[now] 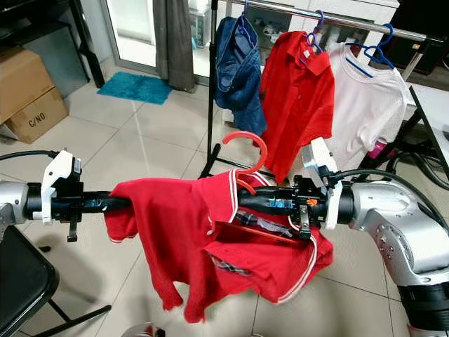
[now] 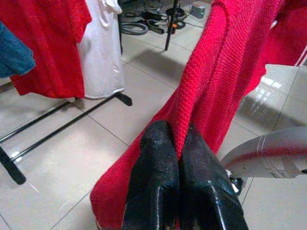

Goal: Hang hanger

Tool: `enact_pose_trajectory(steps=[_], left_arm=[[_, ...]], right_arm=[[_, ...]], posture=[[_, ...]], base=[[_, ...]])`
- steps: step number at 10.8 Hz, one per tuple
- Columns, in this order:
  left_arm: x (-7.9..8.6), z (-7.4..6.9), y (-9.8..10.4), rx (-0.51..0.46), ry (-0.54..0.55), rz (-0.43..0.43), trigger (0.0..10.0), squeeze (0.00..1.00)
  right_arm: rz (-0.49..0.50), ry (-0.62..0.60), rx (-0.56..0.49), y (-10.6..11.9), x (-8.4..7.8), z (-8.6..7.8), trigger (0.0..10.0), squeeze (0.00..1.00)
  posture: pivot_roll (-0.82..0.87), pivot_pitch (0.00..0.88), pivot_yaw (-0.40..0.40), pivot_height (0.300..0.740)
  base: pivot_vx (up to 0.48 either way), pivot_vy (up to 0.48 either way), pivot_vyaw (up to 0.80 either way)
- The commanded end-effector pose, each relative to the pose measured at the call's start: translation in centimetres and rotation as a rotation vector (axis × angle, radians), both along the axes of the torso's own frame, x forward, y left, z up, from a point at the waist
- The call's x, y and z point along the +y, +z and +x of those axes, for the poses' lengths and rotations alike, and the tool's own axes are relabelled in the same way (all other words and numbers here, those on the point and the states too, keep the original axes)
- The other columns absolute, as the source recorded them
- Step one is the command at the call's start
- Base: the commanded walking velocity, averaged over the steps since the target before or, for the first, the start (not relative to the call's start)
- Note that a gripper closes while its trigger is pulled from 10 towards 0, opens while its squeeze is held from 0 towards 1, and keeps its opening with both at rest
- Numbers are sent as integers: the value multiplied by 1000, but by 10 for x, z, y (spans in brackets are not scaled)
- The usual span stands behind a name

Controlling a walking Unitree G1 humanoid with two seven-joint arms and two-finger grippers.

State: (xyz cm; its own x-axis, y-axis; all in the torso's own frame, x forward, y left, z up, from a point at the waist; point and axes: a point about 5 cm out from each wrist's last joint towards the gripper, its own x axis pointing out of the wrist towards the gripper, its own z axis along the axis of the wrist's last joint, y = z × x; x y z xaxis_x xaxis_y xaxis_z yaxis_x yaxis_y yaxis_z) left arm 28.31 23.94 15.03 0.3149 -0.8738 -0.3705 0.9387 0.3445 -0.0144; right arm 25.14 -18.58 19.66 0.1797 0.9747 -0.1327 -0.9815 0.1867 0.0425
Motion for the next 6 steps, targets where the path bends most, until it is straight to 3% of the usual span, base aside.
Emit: enact_pose_trajectory(steps=[1, 3, 5, 6], left_arm=[[1, 2, 3, -26, 9, 4, 0, 0], [1, 4, 3, -43, 25, 3, 0, 0], [14, 11, 13, -119, 138, -30, 0, 0], [30, 14, 22, -166, 238, -51, 0, 0]], right_arm=[[38, 5, -63, 16, -1, 4, 10000, 0], [38, 4, -66, 16, 0, 4, 10000, 0], [18, -46, -67, 13, -7, 7, 10000, 0], [15, -65, -67, 12, -12, 7, 10000, 0]], posture=[[80, 42, -41, 740], [78, 39, -38, 740], [75, 37, -31, 740], [75, 37, -28, 740]], base=[[0, 0, 0], [0, 0, 0], [0, 0, 0], [0, 0, 0]])
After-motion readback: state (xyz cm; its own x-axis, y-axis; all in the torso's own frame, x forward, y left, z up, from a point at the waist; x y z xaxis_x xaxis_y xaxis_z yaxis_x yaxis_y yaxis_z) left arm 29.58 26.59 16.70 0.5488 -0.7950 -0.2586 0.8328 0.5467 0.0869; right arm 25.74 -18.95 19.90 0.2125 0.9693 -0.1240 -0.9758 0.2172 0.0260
